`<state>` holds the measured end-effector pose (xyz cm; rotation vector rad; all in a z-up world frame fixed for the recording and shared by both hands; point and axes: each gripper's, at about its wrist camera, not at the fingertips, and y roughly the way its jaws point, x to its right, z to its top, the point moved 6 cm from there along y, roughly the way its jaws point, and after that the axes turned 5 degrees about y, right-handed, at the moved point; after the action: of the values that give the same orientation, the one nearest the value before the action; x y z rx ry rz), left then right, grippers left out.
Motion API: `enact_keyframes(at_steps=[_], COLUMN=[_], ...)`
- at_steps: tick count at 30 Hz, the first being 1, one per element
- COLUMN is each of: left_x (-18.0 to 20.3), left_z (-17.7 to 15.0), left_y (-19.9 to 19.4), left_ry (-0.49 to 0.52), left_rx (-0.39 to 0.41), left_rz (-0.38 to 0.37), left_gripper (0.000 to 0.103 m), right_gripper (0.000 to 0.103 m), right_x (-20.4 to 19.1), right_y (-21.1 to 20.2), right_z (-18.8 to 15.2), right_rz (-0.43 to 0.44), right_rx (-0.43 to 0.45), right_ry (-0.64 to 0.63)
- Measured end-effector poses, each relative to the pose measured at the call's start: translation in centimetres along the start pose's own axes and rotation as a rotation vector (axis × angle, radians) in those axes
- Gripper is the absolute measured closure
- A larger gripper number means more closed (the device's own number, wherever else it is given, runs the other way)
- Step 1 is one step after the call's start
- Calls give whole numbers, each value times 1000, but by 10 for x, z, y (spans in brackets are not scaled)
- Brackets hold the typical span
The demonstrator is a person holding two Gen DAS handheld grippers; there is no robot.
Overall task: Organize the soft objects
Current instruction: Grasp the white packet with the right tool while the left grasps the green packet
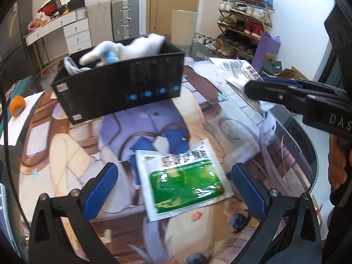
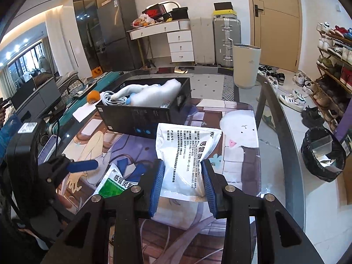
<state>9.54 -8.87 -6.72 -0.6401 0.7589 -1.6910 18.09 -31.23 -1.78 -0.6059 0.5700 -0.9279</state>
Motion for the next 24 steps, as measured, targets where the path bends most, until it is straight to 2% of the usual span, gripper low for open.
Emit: enact_keyframes(at_steps=[4, 7, 18, 24], left_x=[11, 11, -20, -20], left_z=[-1, -1, -10, -6], left_y=[8, 14, 15, 21], left_ry=[16, 20, -45, -26], left_rx=[-23, -53, -81, -84], left_rz=[-2, 37, 115, 104], left_gripper=[0, 0, 0, 0], right_gripper=[68, 68, 68, 68], right_x=[2, 2, -12, -19], right_y=[1, 1, 13, 18], right_z=[0, -1, -4, -6], right_rz=[1, 6, 24, 36], right_rx=[-1, -3, -26, -38], right_ry=[4, 1, -26, -39])
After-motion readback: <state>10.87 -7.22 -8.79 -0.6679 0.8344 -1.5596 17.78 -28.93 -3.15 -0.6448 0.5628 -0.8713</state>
